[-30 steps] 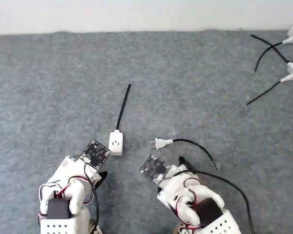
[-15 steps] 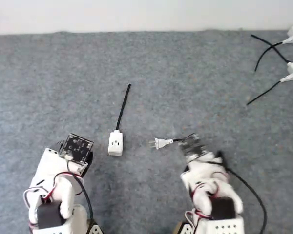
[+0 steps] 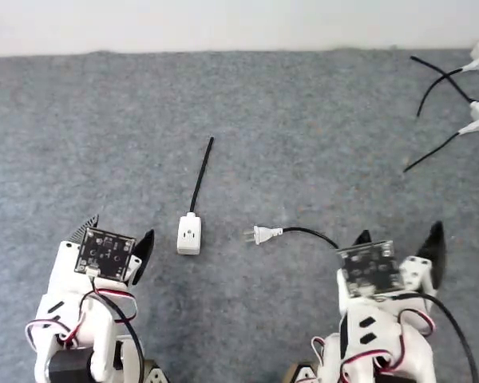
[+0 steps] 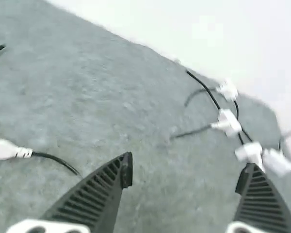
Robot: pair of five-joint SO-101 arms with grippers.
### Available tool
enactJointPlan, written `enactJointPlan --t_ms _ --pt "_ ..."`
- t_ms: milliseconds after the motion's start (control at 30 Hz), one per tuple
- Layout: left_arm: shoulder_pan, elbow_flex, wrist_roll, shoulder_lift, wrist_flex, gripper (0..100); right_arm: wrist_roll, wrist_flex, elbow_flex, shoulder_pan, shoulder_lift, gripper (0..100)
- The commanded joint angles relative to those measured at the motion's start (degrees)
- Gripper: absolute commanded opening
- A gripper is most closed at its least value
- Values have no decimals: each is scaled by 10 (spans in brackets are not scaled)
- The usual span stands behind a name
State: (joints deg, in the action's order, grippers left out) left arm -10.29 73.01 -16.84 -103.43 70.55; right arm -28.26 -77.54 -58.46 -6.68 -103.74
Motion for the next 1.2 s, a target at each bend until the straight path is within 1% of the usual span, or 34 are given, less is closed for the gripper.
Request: enactJointPlan --t_ms 0,67,167,300,533,700,867,1000,1167 --pt "4 -25 11 -7 -11 315 -69 2 16 70 16 351" --pt "6 -24 11 -7 -11 315 -86 16 -11 116 17 351" --pt "6 -22 11 -7 -8 315 -112 58 -74 159 51 351" --pt "4 -10 10 -7 -11 315 -202 97 -127 205 178 351" --pt "3 -7 -5 -8 -11 315 -309 95 -61 304 437 351" --pt "3 -9 -7 -8 -8 315 -382 101 18 335 596 351" --pt "2 -10 -26 -8 -7 315 -389 157 79 335 741 351" --pt "2 -10 -26 -8 -7 315 -388 219 112 335 841 351" --pt "2 -10 -35 -8 -7 315 -389 258 166 334 945 351"
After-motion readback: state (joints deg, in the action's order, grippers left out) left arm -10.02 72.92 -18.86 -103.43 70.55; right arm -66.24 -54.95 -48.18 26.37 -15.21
